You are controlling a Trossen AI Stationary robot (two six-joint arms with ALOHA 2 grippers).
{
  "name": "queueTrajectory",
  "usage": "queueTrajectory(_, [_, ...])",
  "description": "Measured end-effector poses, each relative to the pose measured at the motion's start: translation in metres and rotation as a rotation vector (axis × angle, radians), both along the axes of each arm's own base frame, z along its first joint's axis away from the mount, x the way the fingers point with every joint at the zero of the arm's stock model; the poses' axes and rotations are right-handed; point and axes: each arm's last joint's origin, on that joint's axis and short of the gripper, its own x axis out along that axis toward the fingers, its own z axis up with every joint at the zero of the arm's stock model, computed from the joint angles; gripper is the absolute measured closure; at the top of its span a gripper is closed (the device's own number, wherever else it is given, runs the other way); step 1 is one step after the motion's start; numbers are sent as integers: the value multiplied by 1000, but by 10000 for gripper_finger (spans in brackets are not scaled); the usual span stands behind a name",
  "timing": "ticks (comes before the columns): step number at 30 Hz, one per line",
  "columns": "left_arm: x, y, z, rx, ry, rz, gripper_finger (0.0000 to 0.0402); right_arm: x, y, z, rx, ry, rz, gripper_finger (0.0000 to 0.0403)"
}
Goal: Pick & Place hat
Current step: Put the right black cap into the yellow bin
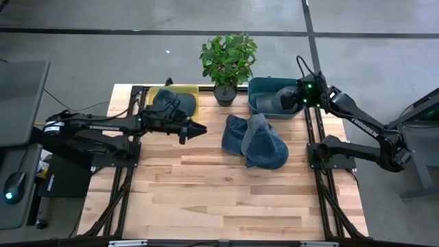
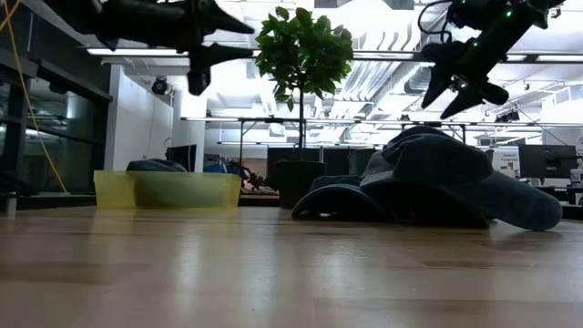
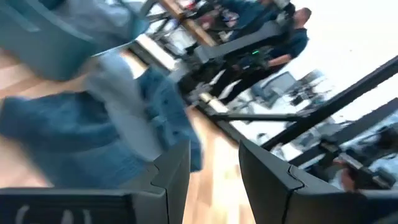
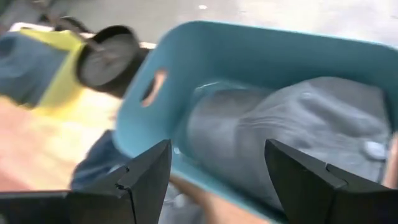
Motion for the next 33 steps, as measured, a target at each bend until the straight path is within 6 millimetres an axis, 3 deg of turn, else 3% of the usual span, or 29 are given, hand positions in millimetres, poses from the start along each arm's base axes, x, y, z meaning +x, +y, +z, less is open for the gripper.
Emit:
queueTrajectory(10, [30,0,-32,-126,67,-47,266,-8,43,24,-82,-151,134,151])
queueTrajectory(17, [50,0,-43,-159,56,-51,266,-18,71,34,-126,-212,173,151])
queueTrajectory(24, [85,-4,-39,-147,66,-90,266,-22,84,33,-117,-216,208,150])
queueTrajectory(33, [127,-4,-53,-187,196,-137,266,-20,90,32,-107,-203,241,150])
